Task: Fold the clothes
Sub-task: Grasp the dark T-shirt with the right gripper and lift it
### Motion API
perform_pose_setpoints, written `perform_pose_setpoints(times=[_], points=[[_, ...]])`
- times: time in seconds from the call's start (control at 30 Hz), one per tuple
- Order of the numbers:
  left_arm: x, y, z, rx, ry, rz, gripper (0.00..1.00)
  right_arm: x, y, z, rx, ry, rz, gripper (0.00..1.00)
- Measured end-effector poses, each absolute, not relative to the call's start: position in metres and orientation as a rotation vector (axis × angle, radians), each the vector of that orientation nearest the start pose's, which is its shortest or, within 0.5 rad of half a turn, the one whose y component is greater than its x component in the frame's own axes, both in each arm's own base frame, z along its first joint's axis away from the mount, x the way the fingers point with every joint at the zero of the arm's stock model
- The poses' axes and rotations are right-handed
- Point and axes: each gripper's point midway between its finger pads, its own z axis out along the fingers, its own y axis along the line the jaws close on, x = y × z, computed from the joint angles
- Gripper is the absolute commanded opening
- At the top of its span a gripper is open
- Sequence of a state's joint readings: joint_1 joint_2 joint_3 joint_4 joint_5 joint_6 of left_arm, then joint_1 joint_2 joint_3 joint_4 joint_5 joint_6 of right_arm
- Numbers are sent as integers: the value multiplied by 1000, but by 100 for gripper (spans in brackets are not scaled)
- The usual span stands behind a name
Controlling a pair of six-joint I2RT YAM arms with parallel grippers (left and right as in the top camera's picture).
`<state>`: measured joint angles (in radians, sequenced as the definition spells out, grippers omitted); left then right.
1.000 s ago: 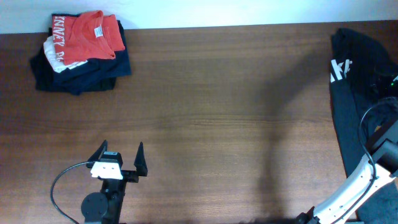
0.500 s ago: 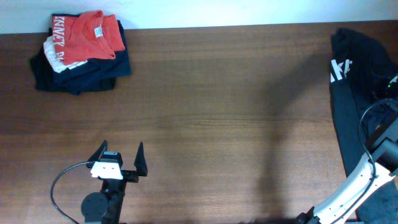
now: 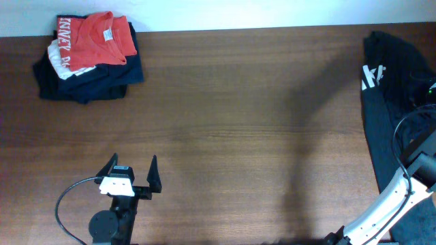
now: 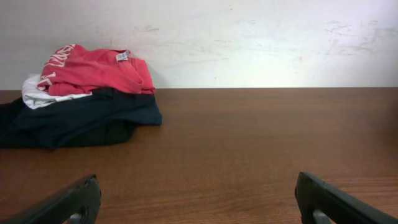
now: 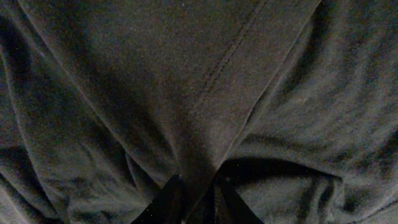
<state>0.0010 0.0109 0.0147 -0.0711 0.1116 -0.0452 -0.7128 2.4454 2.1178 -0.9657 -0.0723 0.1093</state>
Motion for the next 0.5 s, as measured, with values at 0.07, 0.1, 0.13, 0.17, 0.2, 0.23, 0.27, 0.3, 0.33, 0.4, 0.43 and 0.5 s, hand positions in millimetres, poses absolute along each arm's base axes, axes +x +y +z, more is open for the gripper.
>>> perform_pose_setpoints(times=[0.07, 0.1, 0.13, 0.17, 0.2, 0.23, 0.27, 0.3, 0.33, 0.4, 0.43, 0.5], points=[[245, -19, 161, 48, 1638, -125, 99, 417, -344, 25, 1128, 2625, -19, 24], [245, -19, 161, 48, 1638, -125, 99, 417, -344, 24, 1129, 2627, -19, 10], [245, -19, 161, 48, 1638, -125, 99, 417, -344, 24, 1129, 2627, -18, 5], [245, -19, 161, 48, 1638, -125, 99, 417, -344, 24, 1125, 2629, -19, 4], [245, -19, 161, 48, 1638, -125, 99, 417, -344, 24, 1133, 2625, -18, 4], [245, -19, 161, 47, 1638, -125, 99, 417, -344, 24, 1128, 2627, -18, 4], [245, -19, 161, 48, 1638, -125, 99, 417, -344, 24, 1128, 2628, -18, 4], [245, -19, 161, 48, 1638, -125, 99, 417, -344, 25, 1129, 2627, -18, 4], [245, -19, 161, 47, 1638, -125, 99, 417, -344, 25, 1128, 2627, -19, 4], [245, -19, 161, 48, 1638, -125, 99, 417, -344, 24, 1129, 2627, -18, 4], [245, -19, 161, 48, 1638, -125, 99, 417, -344, 26, 1128, 2625, -19, 4], [245, -19, 161, 48, 1638, -125, 99, 417, -343, 39, 1120, 2613, -25, 4]])
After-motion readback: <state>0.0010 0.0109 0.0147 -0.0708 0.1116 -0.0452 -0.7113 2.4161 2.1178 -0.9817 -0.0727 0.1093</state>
